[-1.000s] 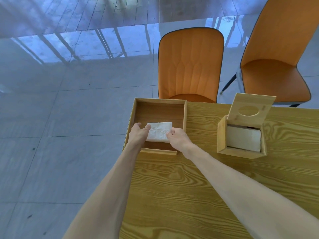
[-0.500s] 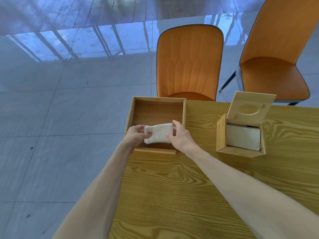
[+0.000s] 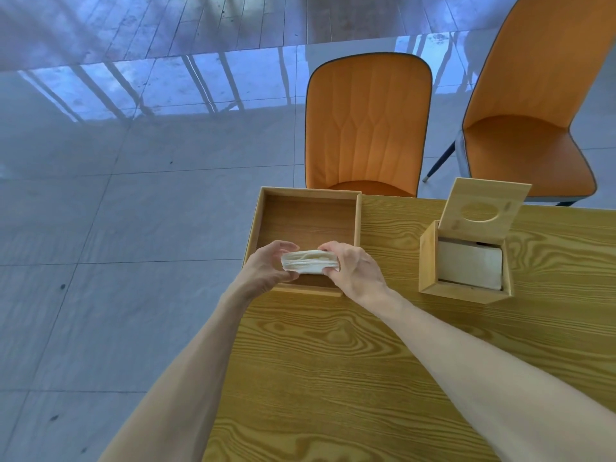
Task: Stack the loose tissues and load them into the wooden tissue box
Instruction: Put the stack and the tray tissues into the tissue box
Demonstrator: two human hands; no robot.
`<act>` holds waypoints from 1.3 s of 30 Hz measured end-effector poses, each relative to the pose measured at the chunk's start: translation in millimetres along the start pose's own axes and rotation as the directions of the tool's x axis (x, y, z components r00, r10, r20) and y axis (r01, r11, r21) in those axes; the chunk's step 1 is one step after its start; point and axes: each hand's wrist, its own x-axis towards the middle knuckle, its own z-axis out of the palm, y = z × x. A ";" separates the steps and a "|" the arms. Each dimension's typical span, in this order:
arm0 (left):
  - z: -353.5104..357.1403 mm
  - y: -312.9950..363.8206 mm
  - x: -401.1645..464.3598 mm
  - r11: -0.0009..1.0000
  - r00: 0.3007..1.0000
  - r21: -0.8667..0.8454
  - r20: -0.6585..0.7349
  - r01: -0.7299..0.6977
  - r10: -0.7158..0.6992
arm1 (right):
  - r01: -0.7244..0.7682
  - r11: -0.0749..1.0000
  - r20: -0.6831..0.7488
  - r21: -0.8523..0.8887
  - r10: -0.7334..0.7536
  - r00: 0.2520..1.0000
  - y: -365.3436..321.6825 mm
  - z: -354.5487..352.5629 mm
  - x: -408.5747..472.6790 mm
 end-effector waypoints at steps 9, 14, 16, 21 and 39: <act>13.1 3.2 -8.9 0.955 0.992 0.296 -0.122 0.004 0.034 | -0.040 0.999 -0.044 -0.010 0.039 0.998 5.2 -1.0 -5.6; 18.2 25.3 -8.3 0.981 0.985 0.177 -0.138 -0.076 0.102 | -0.044 0.991 -0.124 0.127 0.060 0.990 19.2 -27.1 -17.2; 17.9 34.4 -5.9 0.988 0.981 0.089 -0.136 -0.127 0.138 | -0.022 0.980 -0.134 0.197 0.049 0.990 26.2 -38.8 -21.3; 53.3 79.1 -5.5 0.969 0.968 -0.045 -0.083 -0.241 0.237 | -0.090 0.932 -0.185 0.351 0.164 0.969 63.7 -81.4 -52.3; 195.7 161.5 4.1 0.982 0.989 -0.123 -0.056 -0.142 0.136 | -0.243 0.881 -0.314 0.407 0.385 0.868 162.1 -165.5 -101.9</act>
